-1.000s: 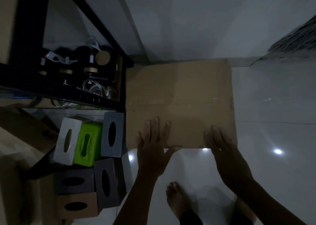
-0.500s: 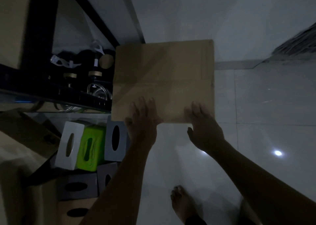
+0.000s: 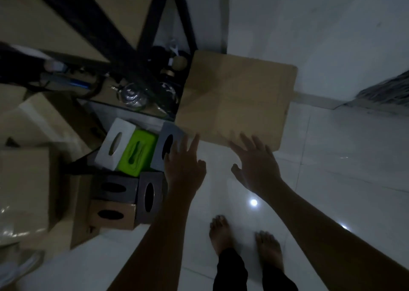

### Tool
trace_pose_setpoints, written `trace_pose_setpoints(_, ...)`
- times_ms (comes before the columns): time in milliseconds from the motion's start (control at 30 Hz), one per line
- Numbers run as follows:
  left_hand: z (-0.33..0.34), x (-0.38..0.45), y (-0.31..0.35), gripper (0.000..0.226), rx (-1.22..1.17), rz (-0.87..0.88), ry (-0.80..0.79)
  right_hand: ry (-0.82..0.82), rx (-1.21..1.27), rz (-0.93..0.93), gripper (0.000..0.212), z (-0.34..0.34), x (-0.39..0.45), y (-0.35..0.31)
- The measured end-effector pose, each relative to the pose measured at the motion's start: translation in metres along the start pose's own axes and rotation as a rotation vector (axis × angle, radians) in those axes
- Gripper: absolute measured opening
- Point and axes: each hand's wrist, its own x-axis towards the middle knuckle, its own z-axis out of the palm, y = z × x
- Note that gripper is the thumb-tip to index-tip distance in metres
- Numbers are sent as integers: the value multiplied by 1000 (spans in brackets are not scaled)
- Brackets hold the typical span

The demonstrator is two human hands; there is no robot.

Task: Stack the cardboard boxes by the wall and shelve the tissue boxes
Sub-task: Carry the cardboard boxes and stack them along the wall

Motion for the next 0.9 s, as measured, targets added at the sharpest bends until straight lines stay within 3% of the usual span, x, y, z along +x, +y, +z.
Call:
trace_pose_setpoints(300, -1, -127, -93, 72, -281, -315, 88, -86, 46, -202, 67, 16, -71, -103)
trace_pose_setpoints(467, 20, -207, -175, 76, -348, -504, 56, -175, -17, -278, 67, 54, -109, -172)
trace_pose_setpoints(633, 27, -279, -276, 76, -560, -628, 56, -255, -36, -322, 67, 89, -143, -265)
trace_pose_setpoints(900, 15, -381, -431, 75, -988, -710, 123, -271, 351, -258, 63, 147, -202, -459)
